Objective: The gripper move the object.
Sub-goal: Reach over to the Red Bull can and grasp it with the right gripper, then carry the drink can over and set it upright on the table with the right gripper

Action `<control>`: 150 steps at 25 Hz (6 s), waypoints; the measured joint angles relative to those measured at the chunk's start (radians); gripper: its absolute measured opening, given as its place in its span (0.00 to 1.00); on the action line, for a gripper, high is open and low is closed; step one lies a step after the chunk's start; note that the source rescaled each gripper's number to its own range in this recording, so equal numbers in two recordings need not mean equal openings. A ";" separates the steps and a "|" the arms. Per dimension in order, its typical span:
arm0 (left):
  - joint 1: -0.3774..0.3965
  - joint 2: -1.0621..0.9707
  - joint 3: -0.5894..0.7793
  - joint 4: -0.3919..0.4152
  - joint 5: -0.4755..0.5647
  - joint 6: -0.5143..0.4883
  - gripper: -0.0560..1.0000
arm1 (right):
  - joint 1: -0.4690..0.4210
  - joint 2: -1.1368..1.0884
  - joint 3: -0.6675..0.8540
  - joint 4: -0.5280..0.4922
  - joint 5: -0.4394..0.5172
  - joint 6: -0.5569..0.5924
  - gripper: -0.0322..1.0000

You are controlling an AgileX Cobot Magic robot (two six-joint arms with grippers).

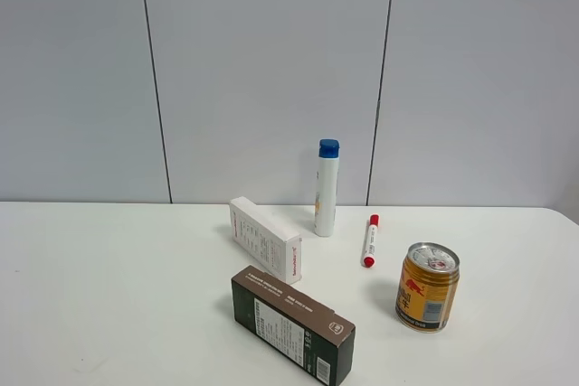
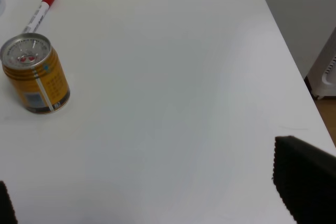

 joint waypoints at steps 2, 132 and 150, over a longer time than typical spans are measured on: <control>0.000 0.000 0.000 0.000 0.000 0.000 1.00 | 0.000 0.000 0.000 0.000 0.000 0.001 1.00; 0.000 0.000 0.000 0.000 0.000 0.000 1.00 | 0.367 1.470 -0.291 0.017 -0.848 0.034 0.04; 0.000 0.000 0.000 0.000 0.000 0.000 1.00 | 0.693 1.795 -1.094 0.030 -0.478 -0.084 0.04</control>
